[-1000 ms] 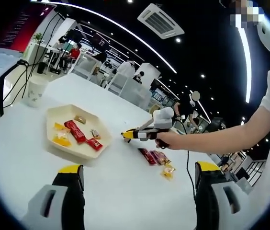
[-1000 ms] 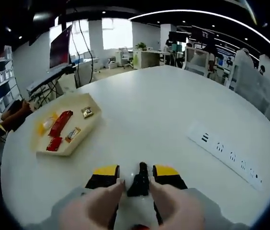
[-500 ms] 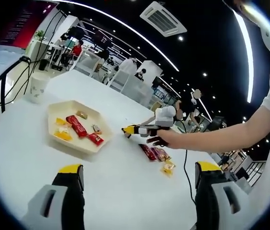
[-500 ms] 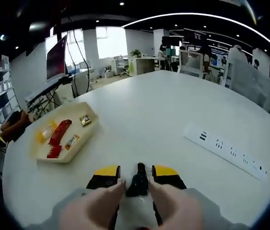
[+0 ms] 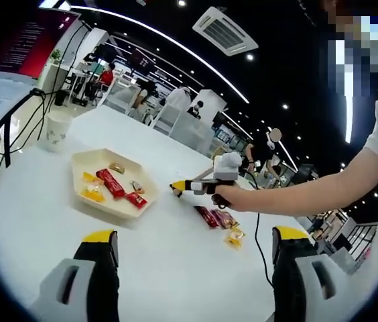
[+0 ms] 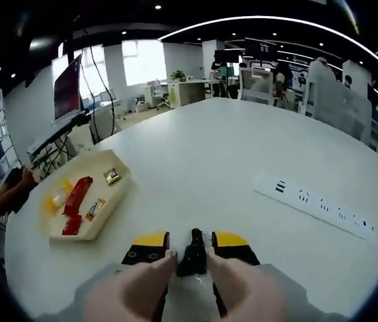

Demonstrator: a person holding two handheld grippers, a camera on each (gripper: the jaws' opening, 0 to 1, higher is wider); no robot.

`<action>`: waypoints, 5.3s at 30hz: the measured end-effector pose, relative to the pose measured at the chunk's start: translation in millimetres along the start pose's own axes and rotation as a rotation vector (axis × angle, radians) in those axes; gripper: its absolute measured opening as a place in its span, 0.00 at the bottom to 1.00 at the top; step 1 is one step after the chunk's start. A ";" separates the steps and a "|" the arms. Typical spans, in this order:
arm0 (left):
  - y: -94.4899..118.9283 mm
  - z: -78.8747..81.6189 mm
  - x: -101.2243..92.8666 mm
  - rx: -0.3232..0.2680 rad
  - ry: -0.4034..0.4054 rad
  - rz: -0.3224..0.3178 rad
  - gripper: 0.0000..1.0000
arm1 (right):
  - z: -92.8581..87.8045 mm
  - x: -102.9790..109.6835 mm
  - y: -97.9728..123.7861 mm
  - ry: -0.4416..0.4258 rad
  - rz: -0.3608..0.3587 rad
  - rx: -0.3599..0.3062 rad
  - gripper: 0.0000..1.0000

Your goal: Place the target food into the container with the food tongs after gripping and lifting it, then release it inside without dropping or visibly crushing the food.

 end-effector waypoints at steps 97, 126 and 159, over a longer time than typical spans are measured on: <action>12.9 -5.5 -4.9 0.067 -0.067 -0.007 0.85 | -14.8 17.4 25.4 -0.183 -0.120 0.059 0.17; 12.0 8.4 -6.6 0.004 -0.103 -0.037 0.83 | 25.8 47.8 107.5 -0.352 -0.028 0.012 0.18; 14.2 2.5 -8.5 0.007 -0.099 -0.034 0.83 | 32.4 36.9 152.7 -0.421 0.031 -0.117 0.19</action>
Point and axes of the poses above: the point that each gripper's makers call its tool centre point, and the gripper's own axes: y roughly backward along the fingers, x roughly to its left, z roughly out of its top, the point moved 4 cm from there along y, roughly backward along the fingers, and after that the axes turned 11 degrees about -z, right-handed, at the moved point
